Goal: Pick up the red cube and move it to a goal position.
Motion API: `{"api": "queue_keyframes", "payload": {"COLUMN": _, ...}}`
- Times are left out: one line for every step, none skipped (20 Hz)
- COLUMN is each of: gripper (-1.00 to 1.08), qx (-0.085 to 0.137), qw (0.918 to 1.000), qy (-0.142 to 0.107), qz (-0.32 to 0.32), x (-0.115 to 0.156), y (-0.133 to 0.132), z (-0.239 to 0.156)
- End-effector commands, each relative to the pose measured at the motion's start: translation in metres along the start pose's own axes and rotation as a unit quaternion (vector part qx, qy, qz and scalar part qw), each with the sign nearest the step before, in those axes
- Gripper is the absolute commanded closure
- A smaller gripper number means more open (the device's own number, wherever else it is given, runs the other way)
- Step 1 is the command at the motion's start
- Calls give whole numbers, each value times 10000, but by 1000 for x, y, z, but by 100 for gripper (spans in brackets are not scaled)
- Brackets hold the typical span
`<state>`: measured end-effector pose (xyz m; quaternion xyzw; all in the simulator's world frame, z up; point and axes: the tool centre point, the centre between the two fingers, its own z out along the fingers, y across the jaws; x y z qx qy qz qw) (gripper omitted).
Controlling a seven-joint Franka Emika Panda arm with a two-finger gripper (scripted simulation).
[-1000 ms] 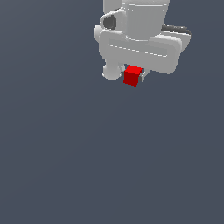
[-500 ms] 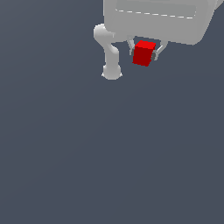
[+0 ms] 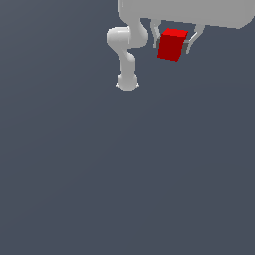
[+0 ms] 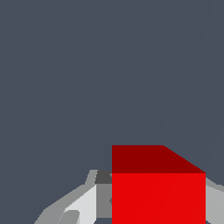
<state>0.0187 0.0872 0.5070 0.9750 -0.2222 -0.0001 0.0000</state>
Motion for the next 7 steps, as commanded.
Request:
{"api": "queue_keyframes", "payload": {"gripper": 108, "qx": 1, "qw": 10000, "qy": 1, "qz": 1, "x": 0, "y": -1, "z": -4}}
{"api": "queue_keyframes", "payload": {"gripper": 108, "qx": 1, "qw": 10000, "qy": 1, "qz": 1, "x": 0, "y": -2, "z": -5}}
{"api": "queue_keyframes", "payload": {"gripper": 108, "qx": 1, "qw": 10000, "qy": 1, "qz": 1, "x": 1, "y": -2, "z": -6}}
{"api": "queue_keyframes", "payload": {"gripper": 108, "qx": 1, "qw": 10000, "qy": 1, "qz": 1, "x": 1, "y": -2, "z": -7}}
{"api": "queue_keyframes", "payload": {"gripper": 108, "qx": 1, "qw": 10000, "qy": 1, "qz": 1, "x": 1, "y": -2, "z": -7}}
{"api": "queue_keyframes", "payload": {"gripper": 108, "qx": 1, "qw": 10000, "qy": 1, "qz": 1, "x": 1, "y": -2, "z": -7}}
{"api": "queue_keyframes", "payload": {"gripper": 108, "qx": 1, "qw": 10000, "qy": 1, "qz": 1, "x": 1, "y": -2, "z": -7}}
